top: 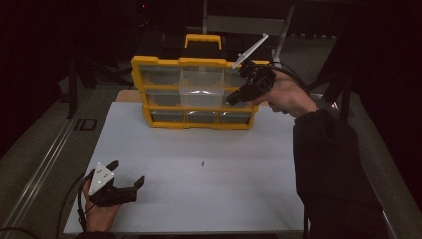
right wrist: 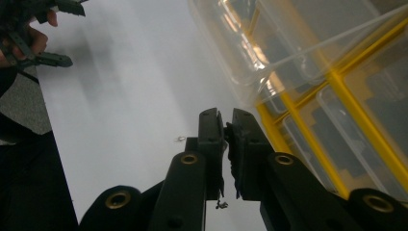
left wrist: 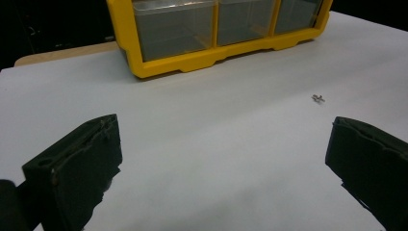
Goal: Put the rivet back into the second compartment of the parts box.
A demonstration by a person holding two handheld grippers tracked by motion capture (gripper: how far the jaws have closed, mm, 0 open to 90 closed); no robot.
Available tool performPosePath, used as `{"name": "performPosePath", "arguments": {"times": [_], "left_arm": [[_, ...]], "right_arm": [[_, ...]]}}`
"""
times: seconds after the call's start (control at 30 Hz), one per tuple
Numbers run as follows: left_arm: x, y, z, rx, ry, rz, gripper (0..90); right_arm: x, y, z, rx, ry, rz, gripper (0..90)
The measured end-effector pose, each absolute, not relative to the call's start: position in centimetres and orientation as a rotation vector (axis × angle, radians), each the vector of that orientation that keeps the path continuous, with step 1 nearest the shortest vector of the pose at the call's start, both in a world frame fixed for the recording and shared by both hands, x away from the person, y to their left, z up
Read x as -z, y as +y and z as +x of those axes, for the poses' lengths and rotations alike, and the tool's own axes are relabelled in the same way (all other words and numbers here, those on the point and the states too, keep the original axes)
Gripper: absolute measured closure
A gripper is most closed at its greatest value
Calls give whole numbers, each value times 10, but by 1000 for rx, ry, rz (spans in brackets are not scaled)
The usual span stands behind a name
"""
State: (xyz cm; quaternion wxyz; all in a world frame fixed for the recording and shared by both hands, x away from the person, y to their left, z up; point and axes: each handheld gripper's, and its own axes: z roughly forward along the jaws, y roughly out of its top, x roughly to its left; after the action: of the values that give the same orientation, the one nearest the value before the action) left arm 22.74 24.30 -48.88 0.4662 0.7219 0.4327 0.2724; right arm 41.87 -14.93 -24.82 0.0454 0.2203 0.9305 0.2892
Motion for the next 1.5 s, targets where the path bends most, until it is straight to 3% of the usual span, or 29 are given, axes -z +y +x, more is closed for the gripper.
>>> {"name": "performPosePath", "arguments": {"times": [0.53,1.03,1.07,1.13,1.23,1.5], "left_arm": [[489,244,227,-671,1065,1771,0],[489,244,227,-669,1062,1776,0],[489,244,227,-669,1062,1776,0],[489,244,227,-671,1062,1775,0],[489,245,227,-671,1062,1772,0],[489,244,227,-670,1062,1777,0]], "right_arm": [[221,-154,433,-936,2797,737,833],[202,-119,434,-918,2719,681,823],[202,-117,434,-929,2705,686,763],[203,-111,437,-984,2696,691,507],[207,-105,437,-954,2704,693,308],[213,-104,433,-906,2716,655,201]]}}
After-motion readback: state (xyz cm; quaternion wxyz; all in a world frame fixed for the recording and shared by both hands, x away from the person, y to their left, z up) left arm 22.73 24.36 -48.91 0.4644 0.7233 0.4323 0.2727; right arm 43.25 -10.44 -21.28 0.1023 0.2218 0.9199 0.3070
